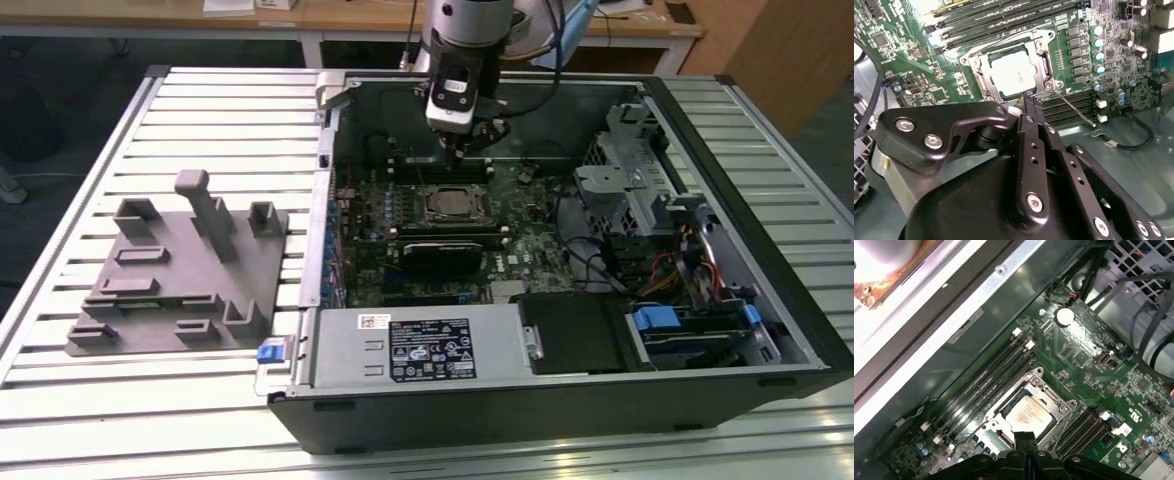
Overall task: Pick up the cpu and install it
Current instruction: 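Install the first cpu locking lever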
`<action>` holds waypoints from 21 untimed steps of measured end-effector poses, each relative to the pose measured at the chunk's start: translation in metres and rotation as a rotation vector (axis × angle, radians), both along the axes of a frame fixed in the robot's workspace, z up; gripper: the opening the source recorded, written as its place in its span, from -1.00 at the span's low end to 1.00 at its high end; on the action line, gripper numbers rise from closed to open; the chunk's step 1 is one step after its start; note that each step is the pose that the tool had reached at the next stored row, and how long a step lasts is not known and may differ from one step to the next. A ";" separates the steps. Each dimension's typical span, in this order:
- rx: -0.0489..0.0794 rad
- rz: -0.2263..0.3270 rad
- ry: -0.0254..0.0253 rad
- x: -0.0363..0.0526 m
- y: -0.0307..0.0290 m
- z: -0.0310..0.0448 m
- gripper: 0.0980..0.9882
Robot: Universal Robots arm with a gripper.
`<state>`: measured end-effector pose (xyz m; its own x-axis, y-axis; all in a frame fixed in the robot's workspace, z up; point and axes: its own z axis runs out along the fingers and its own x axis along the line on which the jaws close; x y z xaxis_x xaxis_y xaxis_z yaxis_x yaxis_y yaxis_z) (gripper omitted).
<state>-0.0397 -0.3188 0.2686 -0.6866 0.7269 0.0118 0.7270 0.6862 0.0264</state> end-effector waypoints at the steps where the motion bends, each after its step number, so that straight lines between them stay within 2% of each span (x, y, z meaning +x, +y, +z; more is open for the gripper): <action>1: 0.000 0.013 0.0001 0.0000 0.0000 0.0000 -0.98; 10: 0.000 0.175 0.0000 0.0000 0.0000 -0.0007 -0.98; 21: 0.000 0.320 0.0000 0.0000 0.0000 -0.0009 -0.98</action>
